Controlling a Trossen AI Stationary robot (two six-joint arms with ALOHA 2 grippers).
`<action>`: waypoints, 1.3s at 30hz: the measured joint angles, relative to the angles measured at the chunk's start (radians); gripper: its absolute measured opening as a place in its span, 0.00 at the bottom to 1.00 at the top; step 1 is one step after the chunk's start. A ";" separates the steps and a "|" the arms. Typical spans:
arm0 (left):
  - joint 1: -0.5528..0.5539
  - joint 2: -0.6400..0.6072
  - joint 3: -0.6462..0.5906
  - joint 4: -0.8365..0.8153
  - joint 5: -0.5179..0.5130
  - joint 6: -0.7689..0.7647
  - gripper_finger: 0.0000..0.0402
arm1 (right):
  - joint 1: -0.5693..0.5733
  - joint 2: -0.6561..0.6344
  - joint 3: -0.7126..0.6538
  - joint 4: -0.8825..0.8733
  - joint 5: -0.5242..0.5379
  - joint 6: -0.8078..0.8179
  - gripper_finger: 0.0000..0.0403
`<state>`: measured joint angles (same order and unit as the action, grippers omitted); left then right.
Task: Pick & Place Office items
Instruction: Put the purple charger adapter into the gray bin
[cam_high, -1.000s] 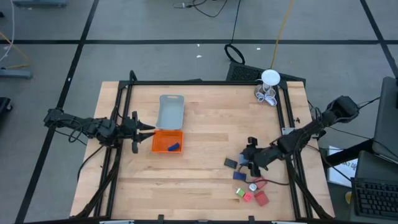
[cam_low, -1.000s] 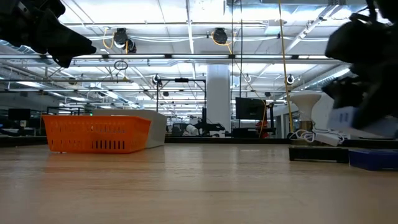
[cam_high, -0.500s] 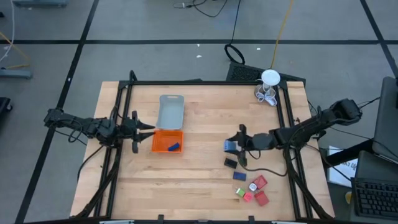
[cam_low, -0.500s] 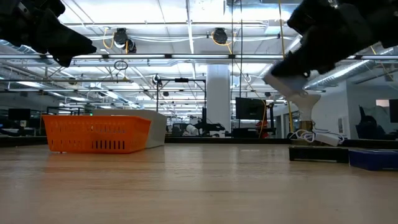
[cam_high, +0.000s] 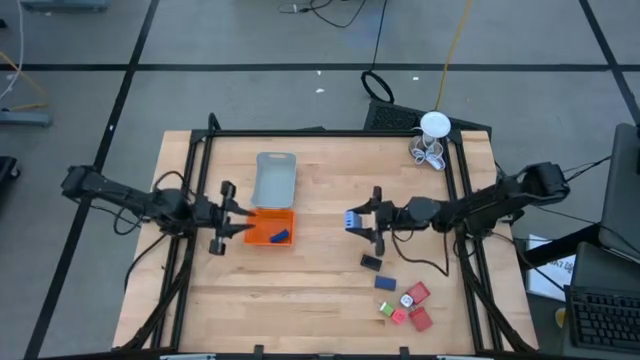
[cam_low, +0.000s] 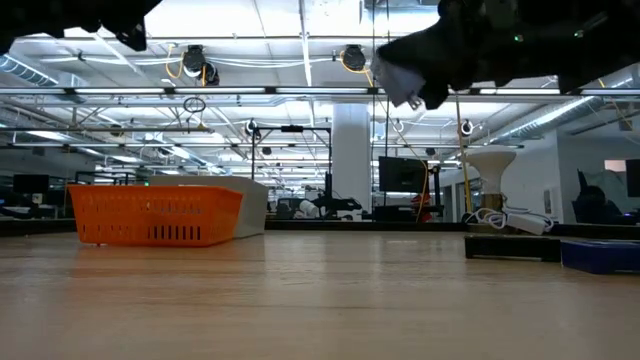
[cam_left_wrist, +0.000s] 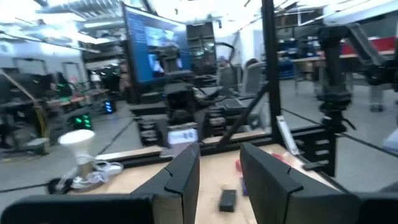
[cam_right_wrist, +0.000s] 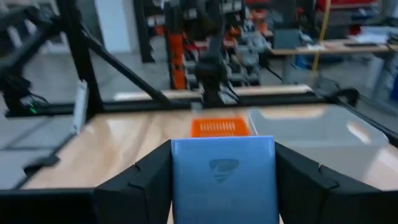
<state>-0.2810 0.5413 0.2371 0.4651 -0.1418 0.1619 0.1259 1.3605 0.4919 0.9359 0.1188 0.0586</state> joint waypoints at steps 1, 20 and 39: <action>0.000 0.036 0.000 0.032 0.010 -0.007 0.29 | -0.009 0.007 0.000 0.020 -0.019 0.000 0.51; 0.008 0.355 0.000 0.478 -0.301 -0.287 0.29 | -0.024 0.018 0.000 0.289 -0.359 0.093 0.52; 0.058 1.085 0.478 0.473 -0.257 -0.269 0.57 | -0.025 0.018 0.000 0.329 -0.247 -0.016 0.52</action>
<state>-0.2230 1.6262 0.7154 0.9380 -0.3989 -0.1074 0.1009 1.3785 0.4919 1.2648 -0.1278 0.0429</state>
